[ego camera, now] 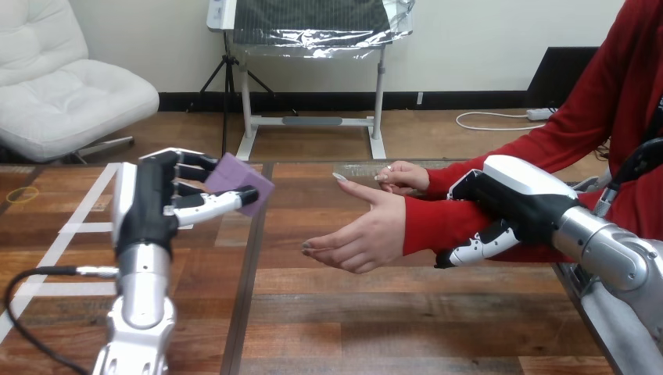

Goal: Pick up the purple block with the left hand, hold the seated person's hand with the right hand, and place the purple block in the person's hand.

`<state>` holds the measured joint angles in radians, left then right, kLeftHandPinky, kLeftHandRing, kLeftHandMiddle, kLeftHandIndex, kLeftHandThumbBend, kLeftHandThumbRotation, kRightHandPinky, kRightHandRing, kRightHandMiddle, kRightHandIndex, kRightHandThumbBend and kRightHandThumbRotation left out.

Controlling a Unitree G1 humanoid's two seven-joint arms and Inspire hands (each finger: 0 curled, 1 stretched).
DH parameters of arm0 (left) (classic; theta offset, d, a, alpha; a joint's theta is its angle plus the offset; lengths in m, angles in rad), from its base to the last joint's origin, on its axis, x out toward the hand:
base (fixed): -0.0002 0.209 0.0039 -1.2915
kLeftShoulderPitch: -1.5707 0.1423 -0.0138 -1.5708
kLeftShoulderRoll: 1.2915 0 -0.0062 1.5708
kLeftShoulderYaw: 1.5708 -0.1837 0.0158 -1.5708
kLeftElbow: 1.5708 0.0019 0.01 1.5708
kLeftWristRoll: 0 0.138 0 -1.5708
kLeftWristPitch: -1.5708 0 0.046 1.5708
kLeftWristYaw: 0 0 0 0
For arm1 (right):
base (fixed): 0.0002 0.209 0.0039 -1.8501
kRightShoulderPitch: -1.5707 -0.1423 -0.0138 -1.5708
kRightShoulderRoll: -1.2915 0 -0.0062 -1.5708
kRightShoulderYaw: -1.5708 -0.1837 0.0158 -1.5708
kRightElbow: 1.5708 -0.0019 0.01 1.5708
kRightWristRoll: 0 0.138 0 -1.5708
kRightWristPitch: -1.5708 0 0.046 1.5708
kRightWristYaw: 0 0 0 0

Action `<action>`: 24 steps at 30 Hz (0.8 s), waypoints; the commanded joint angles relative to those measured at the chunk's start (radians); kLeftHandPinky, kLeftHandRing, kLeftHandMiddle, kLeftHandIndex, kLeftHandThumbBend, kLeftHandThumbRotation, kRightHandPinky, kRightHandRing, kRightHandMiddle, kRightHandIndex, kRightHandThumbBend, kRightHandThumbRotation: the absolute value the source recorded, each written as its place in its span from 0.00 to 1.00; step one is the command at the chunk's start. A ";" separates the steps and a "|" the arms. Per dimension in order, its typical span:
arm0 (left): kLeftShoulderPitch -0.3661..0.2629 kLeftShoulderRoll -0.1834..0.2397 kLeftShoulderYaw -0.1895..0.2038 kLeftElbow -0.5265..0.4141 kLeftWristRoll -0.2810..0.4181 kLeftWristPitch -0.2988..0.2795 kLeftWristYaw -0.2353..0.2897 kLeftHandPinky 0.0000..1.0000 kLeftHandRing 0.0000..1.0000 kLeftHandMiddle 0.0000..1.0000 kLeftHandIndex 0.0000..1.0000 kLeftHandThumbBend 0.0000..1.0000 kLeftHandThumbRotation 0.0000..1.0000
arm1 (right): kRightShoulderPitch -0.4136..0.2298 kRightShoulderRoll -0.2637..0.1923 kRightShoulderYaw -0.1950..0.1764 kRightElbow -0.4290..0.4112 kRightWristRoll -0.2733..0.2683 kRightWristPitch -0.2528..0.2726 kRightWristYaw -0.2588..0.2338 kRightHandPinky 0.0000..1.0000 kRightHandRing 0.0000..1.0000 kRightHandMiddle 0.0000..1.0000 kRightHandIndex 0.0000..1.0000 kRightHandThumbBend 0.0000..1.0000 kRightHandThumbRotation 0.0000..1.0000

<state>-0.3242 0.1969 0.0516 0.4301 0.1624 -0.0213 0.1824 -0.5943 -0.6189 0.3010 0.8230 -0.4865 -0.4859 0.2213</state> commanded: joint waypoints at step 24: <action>-0.217 -0.087 -0.058 0.173 0.002 -0.071 -0.021 0.33 0.38 0.42 0.44 0.66 0.00 | -0.101 0.063 -0.010 -0.113 0.003 0.025 -0.007 0.32 0.35 0.40 0.40 0.76 0.30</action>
<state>-0.4360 0.1199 0.0064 0.5845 0.1623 -0.0581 0.1664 -0.5955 -0.5841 0.3017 0.7867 -0.4870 -0.4486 0.2304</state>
